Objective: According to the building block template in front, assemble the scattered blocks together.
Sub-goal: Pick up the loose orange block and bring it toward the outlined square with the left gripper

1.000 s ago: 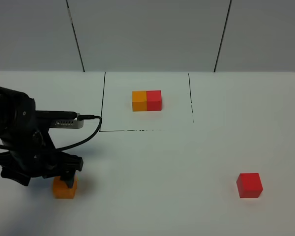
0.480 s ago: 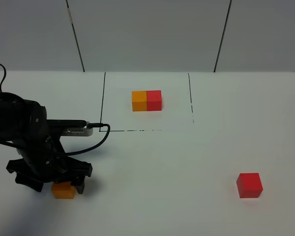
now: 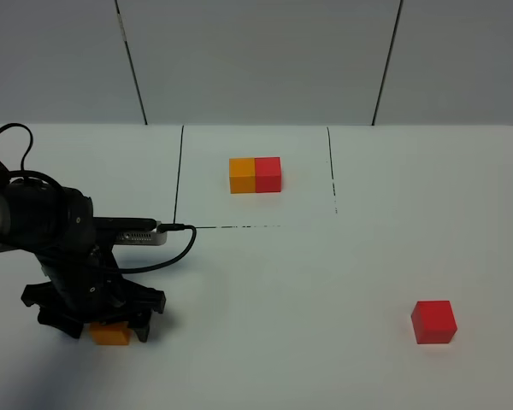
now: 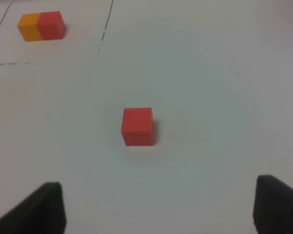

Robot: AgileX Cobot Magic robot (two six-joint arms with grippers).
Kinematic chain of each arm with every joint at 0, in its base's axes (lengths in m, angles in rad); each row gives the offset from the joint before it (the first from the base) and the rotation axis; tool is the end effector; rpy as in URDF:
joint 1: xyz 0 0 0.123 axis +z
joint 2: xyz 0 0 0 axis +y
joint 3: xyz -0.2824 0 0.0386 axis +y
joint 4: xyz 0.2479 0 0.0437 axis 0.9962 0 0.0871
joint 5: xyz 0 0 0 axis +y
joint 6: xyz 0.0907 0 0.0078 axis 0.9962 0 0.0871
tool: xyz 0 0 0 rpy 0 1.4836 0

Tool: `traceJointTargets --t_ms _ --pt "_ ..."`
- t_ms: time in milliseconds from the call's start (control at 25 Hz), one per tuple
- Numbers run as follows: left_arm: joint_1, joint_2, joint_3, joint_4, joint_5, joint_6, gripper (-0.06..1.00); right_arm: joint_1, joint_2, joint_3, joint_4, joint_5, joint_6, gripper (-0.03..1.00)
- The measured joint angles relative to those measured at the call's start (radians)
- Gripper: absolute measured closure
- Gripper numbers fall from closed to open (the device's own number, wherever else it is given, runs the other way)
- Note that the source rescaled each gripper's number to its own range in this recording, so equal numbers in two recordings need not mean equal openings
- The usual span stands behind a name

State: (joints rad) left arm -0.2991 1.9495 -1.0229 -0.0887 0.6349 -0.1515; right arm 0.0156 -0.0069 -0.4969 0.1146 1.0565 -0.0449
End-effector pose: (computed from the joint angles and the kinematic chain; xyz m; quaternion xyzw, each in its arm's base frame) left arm 0.3167 -0.1027 0.1087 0.0393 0.9977 -0.0380 0.0407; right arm -0.0058 0.0090 0.2771 -0.0279 0.8493 0.0495 0.5249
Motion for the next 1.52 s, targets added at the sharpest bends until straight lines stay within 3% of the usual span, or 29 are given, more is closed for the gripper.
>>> traceJointTargets --t_ms 280,440,640,960,1280,1360,1520 --pt "0.0 0.009 -0.005 0.021 0.014 -0.001 0.45 0.0 0.0 0.0 0.0 0.0 0.0 0.39" --pt "0.0 0.009 -0.005 0.025 0.015 -0.007 0.63 0.0 0.0 0.0 0.0 0.0 0.0 0.39" --pt "0.0 0.009 -0.005 -0.001 0.016 -0.044 0.94 0.0 0.0 0.0 0.0 0.0 0.0 0.39" --pt "0.0 0.009 -0.01 0.0 0.028 -0.059 0.94 0.0 0.0 0.0 0.0 0.0 0.0 0.39" --pt "0.0 0.03 -0.158 0.079 0.098 0.151 0.94 0.0 0.0 0.0 0.0 0.0 0.0 0.39" --pt "-0.002 0.03 -0.215 0.089 0.129 0.267 0.94 0.0 0.0 0.0 0.0 0.0 0.0 0.39" --pt "-0.019 0.03 -0.312 0.089 0.227 0.607 0.94 0.0 0.0 0.0 0.0 0.0 0.0 0.39"
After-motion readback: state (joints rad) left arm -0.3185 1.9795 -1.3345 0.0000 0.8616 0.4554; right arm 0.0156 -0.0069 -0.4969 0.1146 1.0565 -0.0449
